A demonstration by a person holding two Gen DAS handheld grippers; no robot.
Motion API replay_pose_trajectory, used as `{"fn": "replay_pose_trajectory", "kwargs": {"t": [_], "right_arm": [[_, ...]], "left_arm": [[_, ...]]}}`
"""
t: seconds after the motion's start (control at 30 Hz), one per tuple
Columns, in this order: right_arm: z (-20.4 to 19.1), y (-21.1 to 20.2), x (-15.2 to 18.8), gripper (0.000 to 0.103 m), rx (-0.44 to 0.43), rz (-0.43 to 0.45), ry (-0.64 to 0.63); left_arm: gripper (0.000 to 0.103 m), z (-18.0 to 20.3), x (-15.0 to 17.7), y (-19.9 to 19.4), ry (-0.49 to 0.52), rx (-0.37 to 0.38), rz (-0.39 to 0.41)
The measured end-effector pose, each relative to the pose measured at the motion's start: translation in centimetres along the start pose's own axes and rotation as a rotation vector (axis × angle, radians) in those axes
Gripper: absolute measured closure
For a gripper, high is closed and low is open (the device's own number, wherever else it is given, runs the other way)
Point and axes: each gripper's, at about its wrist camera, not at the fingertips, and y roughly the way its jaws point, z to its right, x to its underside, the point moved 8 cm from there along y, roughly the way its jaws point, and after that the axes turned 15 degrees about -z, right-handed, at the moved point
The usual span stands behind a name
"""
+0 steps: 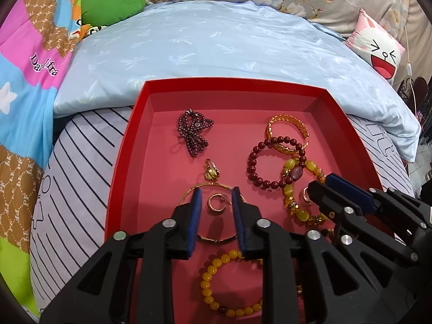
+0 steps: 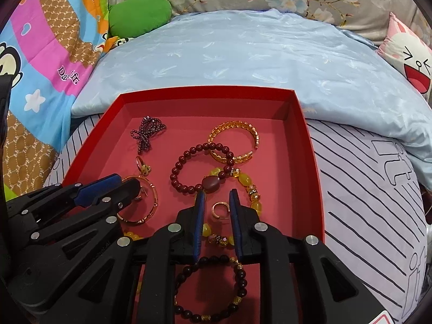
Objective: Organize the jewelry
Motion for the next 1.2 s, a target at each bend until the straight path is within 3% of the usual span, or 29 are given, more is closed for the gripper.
{"fn": "replay_pose_trajectory", "kwargs": {"t": [0.1,0.63,0.7,0.87,1.03,1.2], "right_arm": [[0.0,-0.9,0.2,0.081,0.006,0.014,0.002],[0.5,-6.3,4.9,0.073,0.045,0.058,0.041],[0.7,-6.8,5.5,0.07,0.047,0.062,0.049],[0.8,-7.8,7.1,0.059,0.07,0.079,0.054],[0.7,-8.4,8.5,0.057,0.087,0.079,0.048],[0.8,-8.8,9.7,0.053,0.096,0.079,0.057]], "left_arm": [[0.069,0.0,0.3,-1.0,-0.001,-0.01,0.018],[0.056,1.2,4.3,-6.4,0.013,-0.084,0.063],[0.05,1.1,4.9,-6.8,0.003,-0.09,0.068],[0.046,0.9,6.3,-7.8,-0.01,-0.099,0.075],[0.045,1.0,7.8,-8.2,-0.014,-0.103,0.07],[0.033,0.5,9.2,-8.5,-0.042,-0.124,0.07]]}}
